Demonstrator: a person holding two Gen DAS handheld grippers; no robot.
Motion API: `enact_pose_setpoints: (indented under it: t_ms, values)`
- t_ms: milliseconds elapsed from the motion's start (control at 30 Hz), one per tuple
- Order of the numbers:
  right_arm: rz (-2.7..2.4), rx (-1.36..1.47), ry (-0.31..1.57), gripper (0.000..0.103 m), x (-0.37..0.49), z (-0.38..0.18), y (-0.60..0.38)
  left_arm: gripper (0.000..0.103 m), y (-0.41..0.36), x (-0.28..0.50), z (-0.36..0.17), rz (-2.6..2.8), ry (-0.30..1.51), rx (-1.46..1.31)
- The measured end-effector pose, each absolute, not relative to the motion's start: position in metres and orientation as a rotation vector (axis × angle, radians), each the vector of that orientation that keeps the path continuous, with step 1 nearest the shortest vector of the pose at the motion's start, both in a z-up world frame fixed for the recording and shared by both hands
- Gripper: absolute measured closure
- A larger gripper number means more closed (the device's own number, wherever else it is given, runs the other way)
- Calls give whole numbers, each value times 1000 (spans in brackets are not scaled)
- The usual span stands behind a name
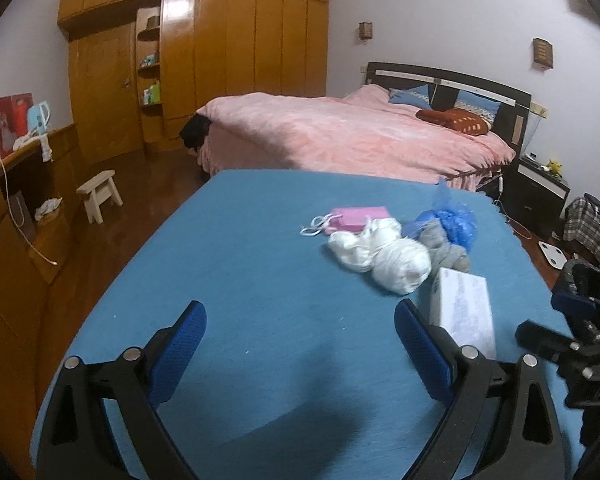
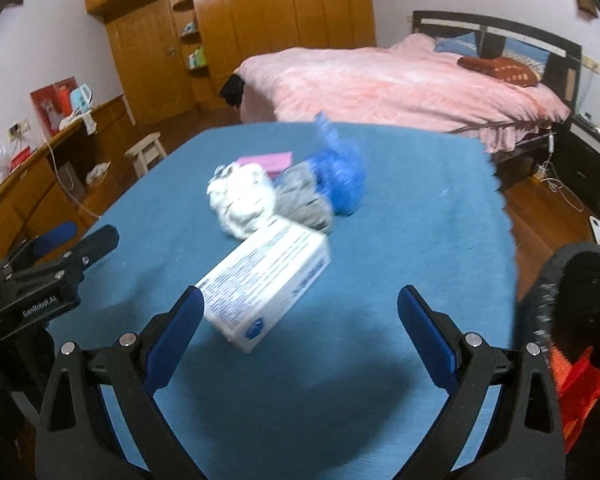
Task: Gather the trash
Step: 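Move both tools back from the bin to the table, then grasp the white paper box with the right tool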
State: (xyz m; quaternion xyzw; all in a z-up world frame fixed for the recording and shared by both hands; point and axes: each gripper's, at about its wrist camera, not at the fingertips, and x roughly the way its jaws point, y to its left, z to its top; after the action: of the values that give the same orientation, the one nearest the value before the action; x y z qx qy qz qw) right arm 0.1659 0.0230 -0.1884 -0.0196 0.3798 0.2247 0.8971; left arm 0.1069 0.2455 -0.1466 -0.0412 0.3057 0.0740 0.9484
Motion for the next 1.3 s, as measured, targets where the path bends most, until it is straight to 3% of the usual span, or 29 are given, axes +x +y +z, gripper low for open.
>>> enact_pose_setpoints:
  t_ms: [467, 900, 1300]
  values:
    - [451, -137, 879, 8, 176, -215, 40, 10, 252, 105, -156, 154, 640, -123]
    - [321, -123, 858, 8, 184, -208, -8, 10, 242, 107, -159, 142, 650, -117]
    - [398, -82, 816, 8, 192, -205, 38, 10, 246, 108, -157, 160, 648, -121]
